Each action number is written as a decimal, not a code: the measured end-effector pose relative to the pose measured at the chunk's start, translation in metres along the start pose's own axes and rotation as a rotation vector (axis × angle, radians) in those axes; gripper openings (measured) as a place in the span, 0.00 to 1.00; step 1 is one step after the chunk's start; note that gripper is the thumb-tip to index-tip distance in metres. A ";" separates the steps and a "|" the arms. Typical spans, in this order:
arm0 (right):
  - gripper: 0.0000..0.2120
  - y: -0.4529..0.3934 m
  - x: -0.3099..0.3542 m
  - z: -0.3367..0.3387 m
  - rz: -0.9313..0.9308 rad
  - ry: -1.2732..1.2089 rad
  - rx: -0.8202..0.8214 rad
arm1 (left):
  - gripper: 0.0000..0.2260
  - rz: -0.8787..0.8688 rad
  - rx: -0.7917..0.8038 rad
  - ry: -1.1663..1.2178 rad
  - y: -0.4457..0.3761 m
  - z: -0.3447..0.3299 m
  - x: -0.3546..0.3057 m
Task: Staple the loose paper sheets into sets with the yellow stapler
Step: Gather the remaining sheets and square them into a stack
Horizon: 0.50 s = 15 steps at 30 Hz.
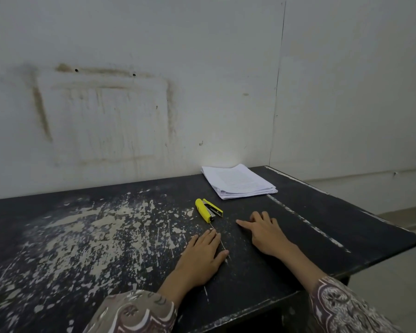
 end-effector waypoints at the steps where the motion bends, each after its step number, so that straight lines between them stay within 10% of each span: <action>1: 0.28 0.000 0.000 0.000 0.009 0.009 0.000 | 0.26 0.000 -0.001 0.001 0.000 0.000 0.000; 10: 0.23 0.045 -0.029 -0.001 0.079 -0.051 0.088 | 0.25 -0.021 -0.029 0.023 0.005 0.003 -0.003; 15: 0.53 0.086 -0.063 0.001 0.105 -0.168 0.118 | 0.26 -0.039 0.031 0.102 0.011 0.001 -0.022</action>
Point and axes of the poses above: each hand's wrist, its own y-axis away from the middle knuckle, its own z-axis out of the back of the hand, x = y × z, the point moved 5 cm from there along -y, towards the middle knuckle, and after that the axes turned 13 degrees about -z, right-handed, at the moved point
